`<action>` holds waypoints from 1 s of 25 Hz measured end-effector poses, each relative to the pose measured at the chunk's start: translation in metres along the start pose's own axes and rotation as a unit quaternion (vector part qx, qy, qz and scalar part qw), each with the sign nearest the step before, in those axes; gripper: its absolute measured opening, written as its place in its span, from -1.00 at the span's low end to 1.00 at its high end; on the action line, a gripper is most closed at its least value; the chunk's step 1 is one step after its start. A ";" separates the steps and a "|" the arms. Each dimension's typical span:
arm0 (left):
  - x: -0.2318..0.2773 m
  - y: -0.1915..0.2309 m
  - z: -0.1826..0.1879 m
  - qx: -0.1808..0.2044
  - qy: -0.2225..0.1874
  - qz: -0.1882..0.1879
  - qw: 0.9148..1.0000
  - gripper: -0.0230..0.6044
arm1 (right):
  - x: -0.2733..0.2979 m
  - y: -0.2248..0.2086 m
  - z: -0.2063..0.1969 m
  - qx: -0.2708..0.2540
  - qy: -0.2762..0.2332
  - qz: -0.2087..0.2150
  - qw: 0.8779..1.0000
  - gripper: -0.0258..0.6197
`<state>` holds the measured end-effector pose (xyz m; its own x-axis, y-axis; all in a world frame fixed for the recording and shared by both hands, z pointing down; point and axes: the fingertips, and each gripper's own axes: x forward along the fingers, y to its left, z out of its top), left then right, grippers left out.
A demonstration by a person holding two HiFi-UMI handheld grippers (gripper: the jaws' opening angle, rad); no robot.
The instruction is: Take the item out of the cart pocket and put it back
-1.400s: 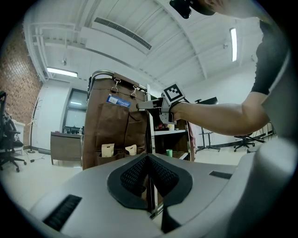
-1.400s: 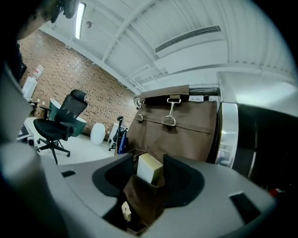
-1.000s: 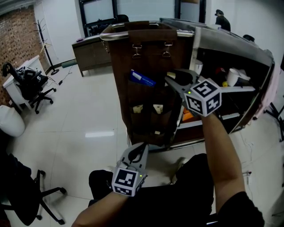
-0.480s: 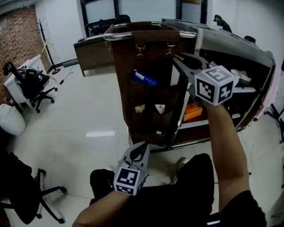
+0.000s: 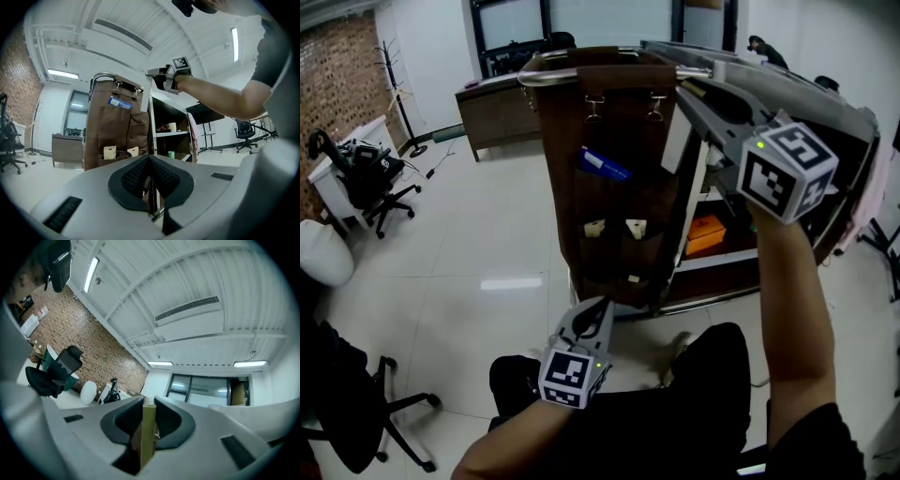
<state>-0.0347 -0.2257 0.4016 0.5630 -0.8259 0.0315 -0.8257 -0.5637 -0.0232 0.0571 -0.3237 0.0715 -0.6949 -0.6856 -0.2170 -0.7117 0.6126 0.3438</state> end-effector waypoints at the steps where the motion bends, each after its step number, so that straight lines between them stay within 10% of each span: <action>1: 0.000 0.000 0.000 0.001 0.000 0.000 1.000 -0.93 | -0.004 0.003 0.007 -0.003 -0.004 0.003 1.000 -0.65; 11: 0.000 -0.002 0.003 0.002 -0.003 -0.002 1.000 -0.93 | -0.047 0.045 0.040 0.030 -0.002 0.028 0.999 -0.65; 25: -0.003 0.003 0.007 -0.019 -0.013 0.002 1.000 -0.93 | -0.109 0.133 -0.083 0.150 0.074 0.061 0.984 -0.65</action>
<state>-0.0387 -0.2252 0.3942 0.5600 -0.8285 0.0045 -0.8284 -0.5599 0.0151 0.0466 -0.1998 0.2169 -0.7702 -0.6360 -0.0482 -0.6378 0.7671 0.0696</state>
